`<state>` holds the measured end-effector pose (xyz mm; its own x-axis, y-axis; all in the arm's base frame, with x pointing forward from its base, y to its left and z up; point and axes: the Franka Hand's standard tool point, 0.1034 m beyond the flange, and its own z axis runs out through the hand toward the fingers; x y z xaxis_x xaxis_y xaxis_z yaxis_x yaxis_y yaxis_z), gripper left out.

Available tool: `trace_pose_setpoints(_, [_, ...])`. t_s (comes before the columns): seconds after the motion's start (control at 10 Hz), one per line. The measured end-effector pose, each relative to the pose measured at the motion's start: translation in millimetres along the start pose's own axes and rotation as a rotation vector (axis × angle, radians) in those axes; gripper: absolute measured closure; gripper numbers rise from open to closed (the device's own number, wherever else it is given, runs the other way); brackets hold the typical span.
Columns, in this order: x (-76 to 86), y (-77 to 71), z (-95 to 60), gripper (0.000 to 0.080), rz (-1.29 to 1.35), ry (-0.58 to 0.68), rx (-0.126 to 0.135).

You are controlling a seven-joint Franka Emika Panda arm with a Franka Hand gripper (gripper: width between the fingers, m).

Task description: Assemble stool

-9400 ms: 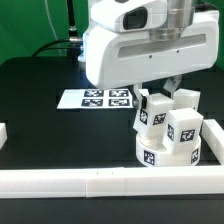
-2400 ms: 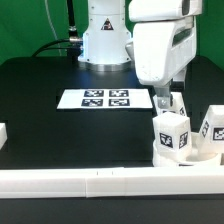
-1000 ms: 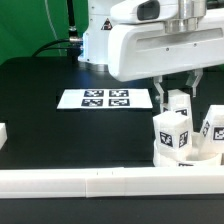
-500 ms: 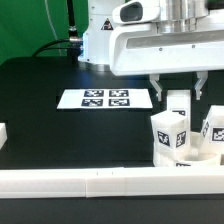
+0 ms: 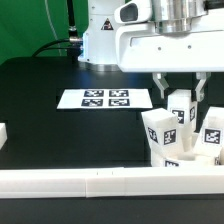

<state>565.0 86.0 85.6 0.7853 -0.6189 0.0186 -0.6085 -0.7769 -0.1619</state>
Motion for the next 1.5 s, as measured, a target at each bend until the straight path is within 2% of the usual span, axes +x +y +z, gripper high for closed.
trace_pose_setpoints(0.6, [-3.4,-1.3,0.0,0.0465,0.648,-0.062,0.050])
trace_pose_setpoints(0.8, [-6.7,-3.5,1.1,0.0465,0.856,-0.085,0.044])
trace_pose_setpoints(1.0, [-11.2,-6.2,1.6,0.0465,1.001,-0.103,0.027])
trace_pose_setpoints(1.4, [-14.1,-9.9,2.3,0.0465,1.178,-0.110,0.020])
trace_pose_setpoints(1.5, [-14.5,-10.2,2.4,0.0359,1.189,-0.111,0.020])
